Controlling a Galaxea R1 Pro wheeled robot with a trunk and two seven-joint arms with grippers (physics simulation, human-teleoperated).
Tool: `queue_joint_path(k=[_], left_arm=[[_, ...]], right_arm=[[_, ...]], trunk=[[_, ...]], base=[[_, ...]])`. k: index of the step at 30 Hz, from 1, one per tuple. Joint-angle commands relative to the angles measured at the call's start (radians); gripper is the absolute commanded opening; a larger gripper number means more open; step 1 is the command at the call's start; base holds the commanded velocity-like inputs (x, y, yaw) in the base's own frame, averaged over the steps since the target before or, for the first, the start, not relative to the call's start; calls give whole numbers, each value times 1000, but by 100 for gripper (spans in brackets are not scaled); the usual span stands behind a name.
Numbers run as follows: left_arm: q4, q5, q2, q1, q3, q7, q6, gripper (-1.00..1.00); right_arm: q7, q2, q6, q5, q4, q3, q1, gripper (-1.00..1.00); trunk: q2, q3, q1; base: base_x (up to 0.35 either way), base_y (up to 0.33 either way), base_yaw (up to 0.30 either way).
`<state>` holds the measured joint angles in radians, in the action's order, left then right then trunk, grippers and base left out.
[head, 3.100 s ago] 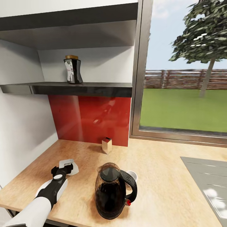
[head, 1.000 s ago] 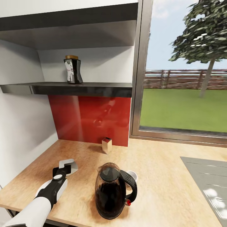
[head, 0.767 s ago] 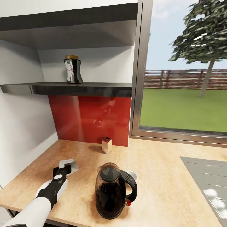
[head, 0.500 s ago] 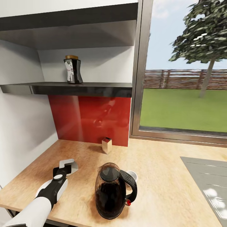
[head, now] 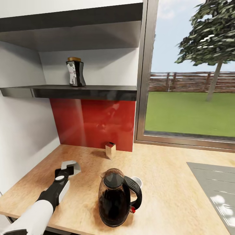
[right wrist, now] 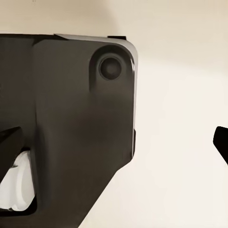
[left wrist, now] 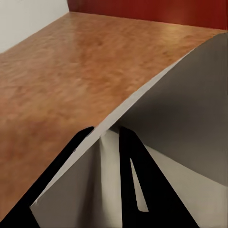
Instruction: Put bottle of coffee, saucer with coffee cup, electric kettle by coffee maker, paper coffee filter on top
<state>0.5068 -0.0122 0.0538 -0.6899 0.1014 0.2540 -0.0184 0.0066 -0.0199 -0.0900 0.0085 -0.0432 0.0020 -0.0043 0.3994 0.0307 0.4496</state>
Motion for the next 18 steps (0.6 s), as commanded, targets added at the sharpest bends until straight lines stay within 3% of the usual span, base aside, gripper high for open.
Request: queue_joint_path(k=[1,6,13,18], left_arm=[[20,-2,-1,-8,1,1,-32,-100],[151,-2,-4,-41,-1,-26,-194,-100],[377,-11,7,-49,-1,-196,-409,-100],[503,-10,7,-48,1,-217,-484,-100]], right_arm=[[1,0,-3,0,-1,0,0,100],[1,1,-3,-1,-23,0,0,100],[1,0,-3,-4,-39,-2,0,100],[3,0,-4,-6,-41,-4,0,100]], trunk=[[1,0,0],[1,0,0],[1,0,0],[1,0,0]], base=[[0,0,0],[0,0,0],[0,0,0],[0,0,0]])
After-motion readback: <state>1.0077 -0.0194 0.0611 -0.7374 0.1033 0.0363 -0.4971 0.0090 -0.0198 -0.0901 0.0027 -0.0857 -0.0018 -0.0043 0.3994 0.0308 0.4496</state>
